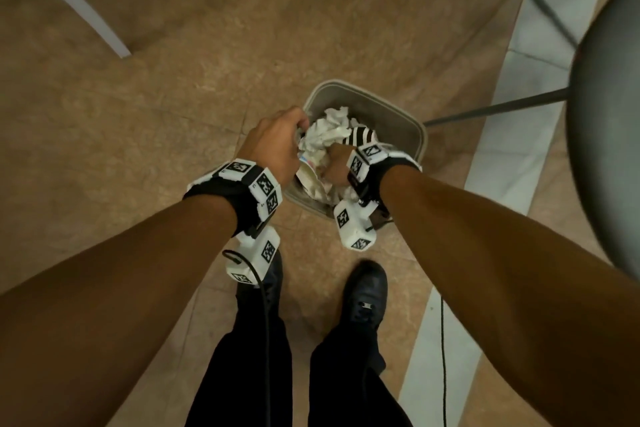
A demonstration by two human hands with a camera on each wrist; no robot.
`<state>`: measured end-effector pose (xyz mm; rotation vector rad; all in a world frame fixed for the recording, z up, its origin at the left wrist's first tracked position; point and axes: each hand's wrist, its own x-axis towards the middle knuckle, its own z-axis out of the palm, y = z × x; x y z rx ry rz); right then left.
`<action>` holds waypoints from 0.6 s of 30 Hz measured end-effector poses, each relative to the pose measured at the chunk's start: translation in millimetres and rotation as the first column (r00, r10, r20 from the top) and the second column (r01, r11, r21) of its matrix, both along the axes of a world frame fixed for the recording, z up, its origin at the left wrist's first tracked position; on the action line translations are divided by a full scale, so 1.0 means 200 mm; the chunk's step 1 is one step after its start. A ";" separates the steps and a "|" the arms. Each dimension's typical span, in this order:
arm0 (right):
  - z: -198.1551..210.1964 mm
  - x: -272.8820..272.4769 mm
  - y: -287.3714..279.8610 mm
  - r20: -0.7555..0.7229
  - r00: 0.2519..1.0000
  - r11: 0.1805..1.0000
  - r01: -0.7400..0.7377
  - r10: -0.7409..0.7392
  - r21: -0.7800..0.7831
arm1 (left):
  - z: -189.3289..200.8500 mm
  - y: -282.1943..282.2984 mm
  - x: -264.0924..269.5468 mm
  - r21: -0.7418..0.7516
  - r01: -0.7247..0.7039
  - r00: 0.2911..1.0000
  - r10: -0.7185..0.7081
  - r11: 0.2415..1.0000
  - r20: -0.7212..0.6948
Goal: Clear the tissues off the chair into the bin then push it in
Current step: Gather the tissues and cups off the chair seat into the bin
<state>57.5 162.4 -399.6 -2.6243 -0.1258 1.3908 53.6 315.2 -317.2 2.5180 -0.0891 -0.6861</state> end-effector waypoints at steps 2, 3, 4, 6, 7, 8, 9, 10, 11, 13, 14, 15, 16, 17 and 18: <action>0.10 -0.03 0.00 0.000 0.995 0.994 0.097 -0.097 0.055 | 0.02 -0.02 0.02 0.000 -0.046 0.999 0.046 0.999 -0.005; 0.15 -0.04 0.00 0.019 0.991 0.989 0.127 -0.129 0.082 | 0.05 -0.03 0.03 -0.008 -0.069 0.998 0.069 0.998 -0.012; 0.19 -0.04 -0.01 0.034 0.991 0.988 0.127 -0.130 0.089 | 0.08 -0.03 0.03 -0.020 -0.087 0.996 0.086 0.996 -0.032; 0.33 -0.04 -0.05 0.058 0.993 0.992 0.094 -0.100 0.087 | 0.16 -0.04 0.02 -0.020 -0.091 0.991 0.089 0.996 -0.099; 0.41 -0.03 -0.08 0.072 0.992 0.991 0.092 -0.099 0.094 | 0.20 -0.04 0.01 0.000 -0.076 0.988 0.075 0.997 -0.135; 0.50 -0.04 -0.11 0.077 0.991 0.989 0.105 -0.113 0.105 | 0.24 -0.04 0.00 0.030 -0.057 0.983 0.062 0.998 -0.176; 0.57 -0.06 -0.13 0.085 0.986 0.984 0.134 -0.144 0.122 | 0.29 -0.04 -0.02 0.071 -0.040 0.975 0.054 0.997 -0.215; 0.65 -0.09 -0.15 0.086 0.980 0.976 0.166 -0.179 0.138 | 0.34 -0.04 -0.04 0.104 -0.036 0.969 0.060 0.994 -0.240; 0.73 -0.13 -0.18 0.083 0.968 0.962 0.221 -0.236 0.163 | 0.40 -0.03 -0.07 0.123 -0.056 0.962 0.087 0.991 -0.259; 0.92 -0.24 -0.21 0.057 0.936 0.917 0.328 -0.348 0.226 | 0.54 -0.01 -0.15 0.136 -0.126 0.942 0.161 0.983 -0.295; 1.03 -0.30 -0.23 0.035 0.924 0.897 0.359 -0.380 0.257 | 0.61 0.01 -0.20 0.137 -0.156 0.932 0.192 0.978 -0.307; 1.13 -0.37 -0.24 0.007 0.922 0.885 0.369 -0.387 0.282 | 0.70 0.05 -0.25 0.143 -0.177 0.920 0.215 0.974 -0.327; 1.24 -0.44 -0.26 -0.029 0.919 0.872 0.384 -0.394 0.304 | 0.79 0.09 -0.32 0.146 -0.178 0.913 0.219 0.973 -0.345; 1.34 -0.53 -0.27 -0.066 0.909 0.852 0.410 -0.412 0.326 | 0.87 0.14 -0.39 0.143 -0.183 0.905 0.223 0.973 -0.362; 1.44 -0.61 -0.29 -0.096 0.896 0.825 0.437 -0.433 0.358 | 0.94 0.20 -0.46 0.122 -0.198 0.894 0.230 0.973 -0.385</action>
